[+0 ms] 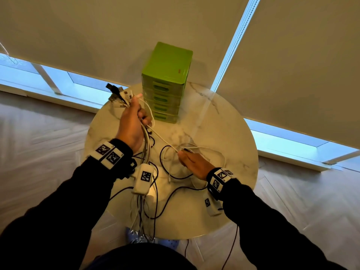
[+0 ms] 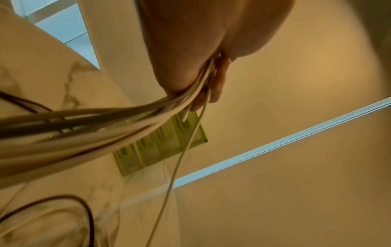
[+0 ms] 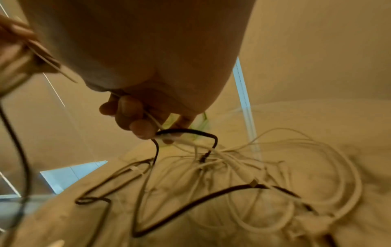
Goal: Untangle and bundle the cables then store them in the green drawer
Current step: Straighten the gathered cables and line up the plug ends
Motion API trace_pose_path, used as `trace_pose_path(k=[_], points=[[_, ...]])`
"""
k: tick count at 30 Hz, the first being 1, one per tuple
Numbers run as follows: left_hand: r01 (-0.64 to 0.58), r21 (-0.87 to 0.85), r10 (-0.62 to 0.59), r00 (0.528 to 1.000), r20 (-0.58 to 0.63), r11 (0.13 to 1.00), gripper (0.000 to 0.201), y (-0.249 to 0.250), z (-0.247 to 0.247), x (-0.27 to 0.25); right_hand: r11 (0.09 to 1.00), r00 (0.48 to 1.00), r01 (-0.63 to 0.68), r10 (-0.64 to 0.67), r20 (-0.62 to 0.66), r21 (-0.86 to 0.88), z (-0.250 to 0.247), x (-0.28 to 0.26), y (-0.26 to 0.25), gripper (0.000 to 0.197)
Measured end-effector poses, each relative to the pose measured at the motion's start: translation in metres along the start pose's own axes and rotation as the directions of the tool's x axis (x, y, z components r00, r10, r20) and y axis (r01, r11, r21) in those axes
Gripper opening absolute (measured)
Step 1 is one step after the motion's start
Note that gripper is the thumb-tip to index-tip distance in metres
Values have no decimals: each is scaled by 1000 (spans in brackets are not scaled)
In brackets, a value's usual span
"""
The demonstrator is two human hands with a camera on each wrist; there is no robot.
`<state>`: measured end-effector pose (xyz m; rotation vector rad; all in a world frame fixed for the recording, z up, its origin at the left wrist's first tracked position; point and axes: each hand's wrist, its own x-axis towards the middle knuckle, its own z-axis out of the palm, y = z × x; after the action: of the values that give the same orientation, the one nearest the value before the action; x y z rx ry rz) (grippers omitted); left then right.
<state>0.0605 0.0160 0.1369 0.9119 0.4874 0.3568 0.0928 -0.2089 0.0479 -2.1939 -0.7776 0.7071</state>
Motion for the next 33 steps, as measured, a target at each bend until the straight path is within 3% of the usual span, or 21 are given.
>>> trace_pose_path(k=[3,8,10,13,17,19,22,25,28,33], points=[[-34,-2,34,999,-29,999,47,15,-8,7,966,993,-87,105,62,-244,-10,11,20,33],[-122,-15,121,989,-83,992,32,34,-12,6,864,965,-217,261,35,-455,-29,26,39,60],[-137,-22,135,986,-97,990,32,40,-14,4,879,966,-246,258,-26,-408,-37,27,42,60],[-121,-34,117,989,-86,992,30,39,-15,2,933,983,-183,165,-85,-309,-46,25,36,37],[14,-124,-8,998,54,992,24,21,5,-9,973,992,-114,99,-82,-200,-50,15,29,16],[90,-147,-72,990,124,985,24,8,24,-20,973,987,-142,126,-96,-183,-49,2,42,25],[189,-123,-155,957,244,974,28,-15,53,-40,984,980,-148,132,-151,-99,-51,-27,50,42],[275,-77,-231,906,354,958,33,-44,77,-54,998,988,-59,54,-142,-32,-52,-58,42,30],[311,0,-284,869,405,951,41,-69,100,-66,996,996,-88,88,-25,-34,-53,-91,23,21],[297,137,-326,818,475,945,38,-106,129,-81,993,994,-96,99,-39,70,-57,-141,-11,24]])
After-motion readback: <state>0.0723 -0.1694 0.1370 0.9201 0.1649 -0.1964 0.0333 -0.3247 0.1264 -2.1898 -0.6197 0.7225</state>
